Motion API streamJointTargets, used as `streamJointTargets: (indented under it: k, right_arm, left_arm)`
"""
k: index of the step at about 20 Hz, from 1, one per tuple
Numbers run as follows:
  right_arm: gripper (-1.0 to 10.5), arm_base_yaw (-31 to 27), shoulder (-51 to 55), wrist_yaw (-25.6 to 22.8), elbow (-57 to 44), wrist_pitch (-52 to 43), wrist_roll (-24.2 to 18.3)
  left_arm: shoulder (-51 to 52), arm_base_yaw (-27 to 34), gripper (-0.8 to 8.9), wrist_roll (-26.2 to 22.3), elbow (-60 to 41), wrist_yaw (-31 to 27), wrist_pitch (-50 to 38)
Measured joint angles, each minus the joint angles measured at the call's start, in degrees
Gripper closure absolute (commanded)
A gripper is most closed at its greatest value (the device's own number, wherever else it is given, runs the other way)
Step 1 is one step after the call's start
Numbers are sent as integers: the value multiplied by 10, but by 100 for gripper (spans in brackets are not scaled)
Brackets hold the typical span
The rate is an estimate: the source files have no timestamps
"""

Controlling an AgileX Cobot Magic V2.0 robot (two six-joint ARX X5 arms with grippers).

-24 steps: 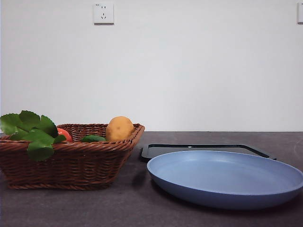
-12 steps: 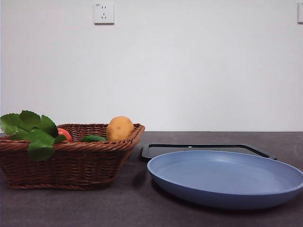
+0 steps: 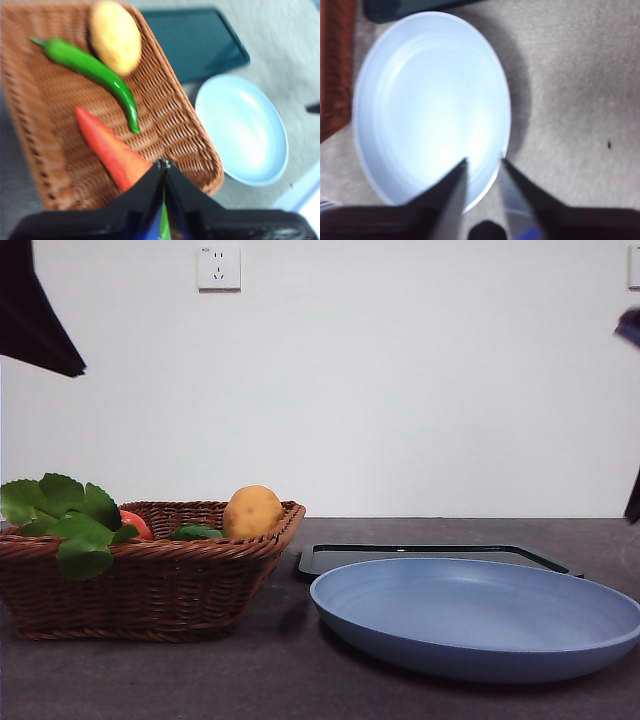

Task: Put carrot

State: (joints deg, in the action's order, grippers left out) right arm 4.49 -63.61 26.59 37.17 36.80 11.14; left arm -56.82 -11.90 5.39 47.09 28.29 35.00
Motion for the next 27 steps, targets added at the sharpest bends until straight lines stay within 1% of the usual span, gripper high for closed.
streamJointTargets:
  k: [1,2,3,8,12,14,15,16,19,21,23,25,27]
  right_arm:
    - [722,0,-18,0,0,-10,0]
    - [722,0,-35,0,0,-24,0]
    - [723,1,-53,0,0,-37,1]
    - [736,20,-145,0,0,-92,21]
    - [896,26,-185,0,0,-111,39]
    - [940,26,-185,0,0,-112,46]
    - [940,26,-185,2,0,-112,48]
    - [940,26,-182,2,0,-111,50]
    - [940,26,-159,0,0,-85,56]
    - [940,26,-119,-1,0,-41,54]
    - [940,26,-71,-2,0,-4,49]
    - [940,26,-24,-3,0,9,46]
    - [940,26,16,-4,0,9,45]
  left_arm:
    - [-4,-8,616,0,0,0,-1]
    - [-7,-14,560,0,0,0,-3]
    - [-9,-18,541,0,0,0,-5]
    - [-9,-29,540,12,0,0,-37]
    - [-9,-32,540,35,0,0,-43]
    - [-9,-32,523,44,0,0,-50]
    - [-9,-32,489,52,0,0,-55]
    - [-9,-32,458,57,0,0,-57]
    - [-10,-37,450,67,0,-3,-55]
    - [-14,-51,450,85,0,-33,-43]
    - [-29,-67,450,93,0,-76,-35]
    - [-62,-80,450,103,14,-115,-5]
    - [-110,-89,450,107,42,-134,30]
